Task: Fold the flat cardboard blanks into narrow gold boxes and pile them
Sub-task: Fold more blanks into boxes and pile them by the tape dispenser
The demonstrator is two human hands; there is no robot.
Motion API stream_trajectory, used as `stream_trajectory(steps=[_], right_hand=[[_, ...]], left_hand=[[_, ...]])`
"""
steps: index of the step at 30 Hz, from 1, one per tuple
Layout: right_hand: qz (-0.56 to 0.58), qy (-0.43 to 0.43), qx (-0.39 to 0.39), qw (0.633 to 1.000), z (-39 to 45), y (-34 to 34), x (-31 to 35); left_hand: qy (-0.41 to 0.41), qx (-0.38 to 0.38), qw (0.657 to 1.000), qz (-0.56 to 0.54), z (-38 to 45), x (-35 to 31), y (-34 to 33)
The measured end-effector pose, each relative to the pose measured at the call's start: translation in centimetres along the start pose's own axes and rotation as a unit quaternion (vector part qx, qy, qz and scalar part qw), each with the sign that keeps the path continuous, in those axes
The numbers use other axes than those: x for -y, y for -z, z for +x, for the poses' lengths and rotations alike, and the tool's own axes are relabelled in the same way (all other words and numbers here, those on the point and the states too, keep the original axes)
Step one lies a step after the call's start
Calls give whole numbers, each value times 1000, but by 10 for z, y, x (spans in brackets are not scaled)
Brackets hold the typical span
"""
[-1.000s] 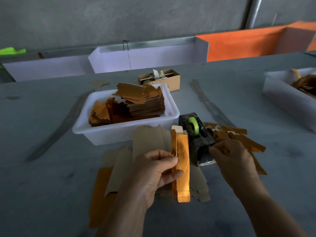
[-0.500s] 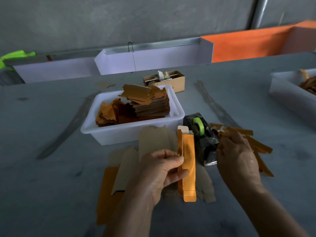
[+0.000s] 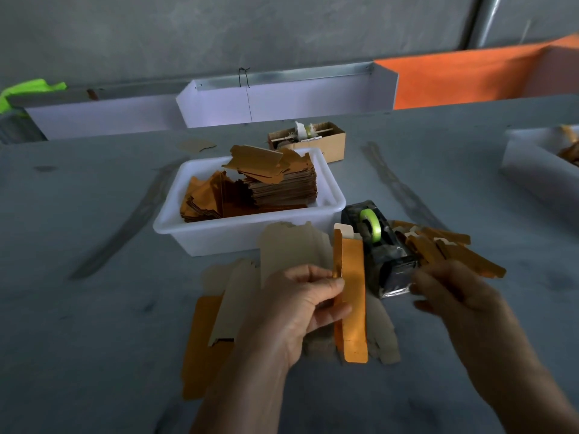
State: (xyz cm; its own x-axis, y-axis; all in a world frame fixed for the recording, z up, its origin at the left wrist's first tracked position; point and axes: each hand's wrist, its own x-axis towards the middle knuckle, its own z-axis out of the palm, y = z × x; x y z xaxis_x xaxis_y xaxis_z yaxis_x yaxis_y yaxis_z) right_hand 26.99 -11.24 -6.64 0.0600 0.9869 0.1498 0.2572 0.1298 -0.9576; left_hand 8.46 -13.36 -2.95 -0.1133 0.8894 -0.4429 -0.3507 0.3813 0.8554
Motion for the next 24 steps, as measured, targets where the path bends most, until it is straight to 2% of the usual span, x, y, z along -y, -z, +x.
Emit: stream_trajectory(steps=[1, 3, 6, 9, 13, 16, 24], right_hand=[[55, -5, 54, 997, -5, -2, 12], [89, 4, 143, 986, -11, -6, 32], [40, 35, 207, 977, -10, -11, 44], [-48, 68, 207, 975, -2, -15, 47], [-85, 92, 232, 965, 4, -19, 46], [-138, 116, 211, 961, 9, -23, 44], [-147, 114, 187, 965, 12, -30, 44]], left_hand=[[-4, 1, 1000, 10, 0, 1, 0], [-13, 1, 999, 34, 0, 2, 1], [-25, 7, 998, 57, 0, 4, 2], [-24, 16, 998, 56, 0, 3, 3], [-20, 32, 998, 54, 1, 2, 3], [-21, 37, 997, 59, 1, 2, 4], [-7, 75, 995, 61, 3, 1, 11]])
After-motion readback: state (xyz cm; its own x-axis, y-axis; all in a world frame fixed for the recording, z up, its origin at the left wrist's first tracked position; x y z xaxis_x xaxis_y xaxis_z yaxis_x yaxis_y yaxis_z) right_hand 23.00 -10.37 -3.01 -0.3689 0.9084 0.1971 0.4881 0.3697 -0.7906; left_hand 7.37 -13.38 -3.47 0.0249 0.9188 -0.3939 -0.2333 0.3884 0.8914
